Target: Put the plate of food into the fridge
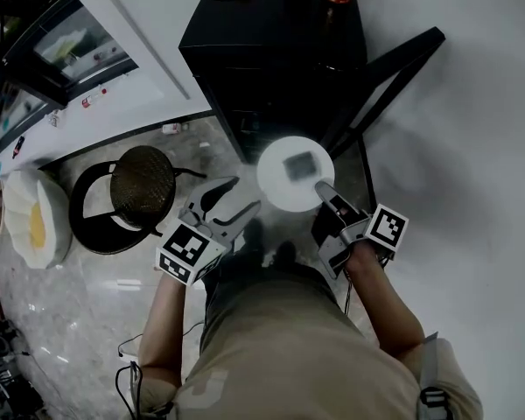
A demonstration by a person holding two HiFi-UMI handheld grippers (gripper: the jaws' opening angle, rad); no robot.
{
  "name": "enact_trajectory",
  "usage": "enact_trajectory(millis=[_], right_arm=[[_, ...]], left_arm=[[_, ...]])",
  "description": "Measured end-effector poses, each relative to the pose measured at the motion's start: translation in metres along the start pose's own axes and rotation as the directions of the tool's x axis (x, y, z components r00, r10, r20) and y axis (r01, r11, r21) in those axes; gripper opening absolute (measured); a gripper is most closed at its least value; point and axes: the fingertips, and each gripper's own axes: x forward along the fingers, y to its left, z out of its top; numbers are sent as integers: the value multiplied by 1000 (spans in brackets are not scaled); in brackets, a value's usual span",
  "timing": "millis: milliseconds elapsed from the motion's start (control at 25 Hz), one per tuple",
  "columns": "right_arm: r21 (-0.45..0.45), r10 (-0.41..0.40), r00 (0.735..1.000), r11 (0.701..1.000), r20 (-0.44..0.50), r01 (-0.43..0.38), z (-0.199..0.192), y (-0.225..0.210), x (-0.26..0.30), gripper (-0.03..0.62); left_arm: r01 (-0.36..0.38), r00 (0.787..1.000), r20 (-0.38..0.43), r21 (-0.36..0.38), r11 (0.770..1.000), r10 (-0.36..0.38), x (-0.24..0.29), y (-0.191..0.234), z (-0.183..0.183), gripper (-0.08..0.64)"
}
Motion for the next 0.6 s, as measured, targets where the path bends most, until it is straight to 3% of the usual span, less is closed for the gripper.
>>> enact_trajectory(millis=[80, 240, 440, 600], right_arm=[[0, 10, 1000, 1000, -5, -10, 0, -1, 1, 34], [3, 6, 1000, 1000, -12, -6, -7, -1, 3, 34], [8, 7, 1000, 1000, 0, -7, -12, 4, 11, 34], [4, 9, 1000, 1000, 8, -9, -28, -4, 36, 34]], left_arm=[[50, 997, 63, -137, 989, -42, 6, 1, 0, 215], [156, 983, 149, -344, 926, -110, 13, 2, -4, 215], [175, 981, 145, -401, 899, -126, 22, 10, -11, 214], [236, 970, 170, -477, 847, -175, 19, 27, -31, 213]])
